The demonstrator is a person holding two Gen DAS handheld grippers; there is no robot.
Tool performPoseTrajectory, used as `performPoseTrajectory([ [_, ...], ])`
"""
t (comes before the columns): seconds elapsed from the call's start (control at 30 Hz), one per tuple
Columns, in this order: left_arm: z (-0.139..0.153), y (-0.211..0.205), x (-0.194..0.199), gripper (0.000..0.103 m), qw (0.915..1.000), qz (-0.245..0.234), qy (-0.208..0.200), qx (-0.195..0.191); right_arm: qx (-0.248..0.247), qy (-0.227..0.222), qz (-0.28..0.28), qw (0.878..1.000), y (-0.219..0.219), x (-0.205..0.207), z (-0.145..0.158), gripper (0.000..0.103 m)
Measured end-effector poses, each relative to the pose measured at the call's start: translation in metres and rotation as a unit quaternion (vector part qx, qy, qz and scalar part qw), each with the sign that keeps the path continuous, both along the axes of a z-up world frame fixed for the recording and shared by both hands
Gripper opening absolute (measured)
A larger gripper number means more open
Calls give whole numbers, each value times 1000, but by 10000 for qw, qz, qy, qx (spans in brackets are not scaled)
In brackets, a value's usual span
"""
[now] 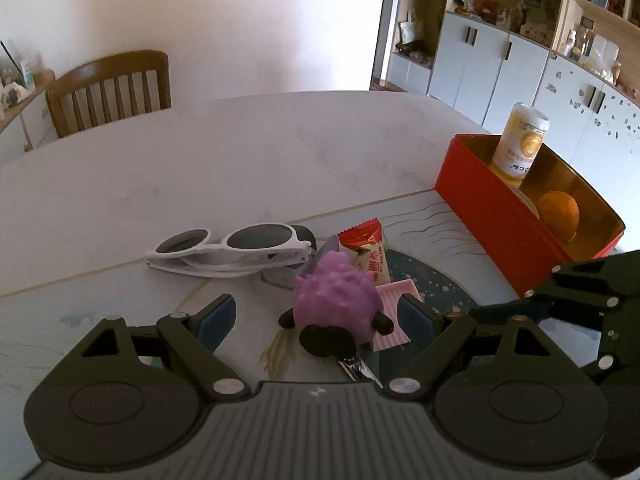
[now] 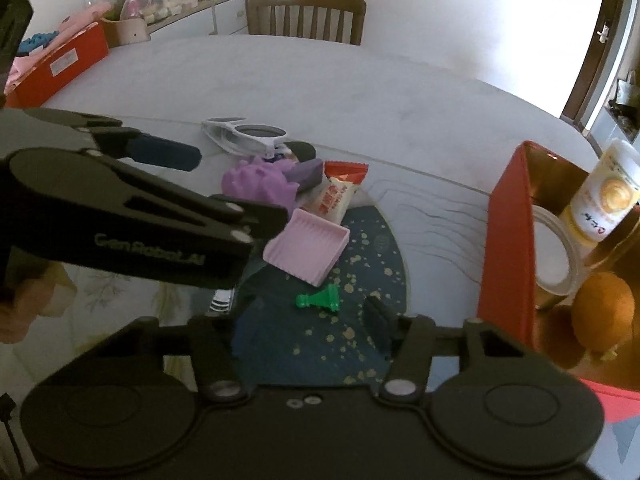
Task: Organize rigid objects
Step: 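Grasp the purple fluffy toy with the left tool while the right tool grasps the green piece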
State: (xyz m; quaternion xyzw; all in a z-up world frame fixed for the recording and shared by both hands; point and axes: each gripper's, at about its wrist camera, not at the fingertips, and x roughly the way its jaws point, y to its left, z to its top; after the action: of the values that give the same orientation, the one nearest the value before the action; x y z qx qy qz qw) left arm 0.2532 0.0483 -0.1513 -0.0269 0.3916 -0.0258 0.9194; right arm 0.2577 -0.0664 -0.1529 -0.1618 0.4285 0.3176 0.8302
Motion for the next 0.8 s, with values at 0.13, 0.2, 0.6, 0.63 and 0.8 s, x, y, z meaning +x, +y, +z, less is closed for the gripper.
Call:
performPoseTrajectory([
  [0.13,-3,0,4,88,10000,-69,20,-60,32,20,31,10000,4,2,-2,46],
  [0.2,-4,1,5,87,9999,-100,29,-103,31,-31,61,10000,5,2,-3,44],
  [0.6,-8,-1,8,65,9996,-189,166,-162,38,-129,165,9998,7,-1,-3,24],
  [0.63,-7,-1,8,65,9996,-187,171,-159,33,-134,159,9998,7,-1,-3,23],
  [0.8,-5,-3,8,65,9996,-134,219,-109,-13,-154,93,9998,5,-3,-2,23],
])
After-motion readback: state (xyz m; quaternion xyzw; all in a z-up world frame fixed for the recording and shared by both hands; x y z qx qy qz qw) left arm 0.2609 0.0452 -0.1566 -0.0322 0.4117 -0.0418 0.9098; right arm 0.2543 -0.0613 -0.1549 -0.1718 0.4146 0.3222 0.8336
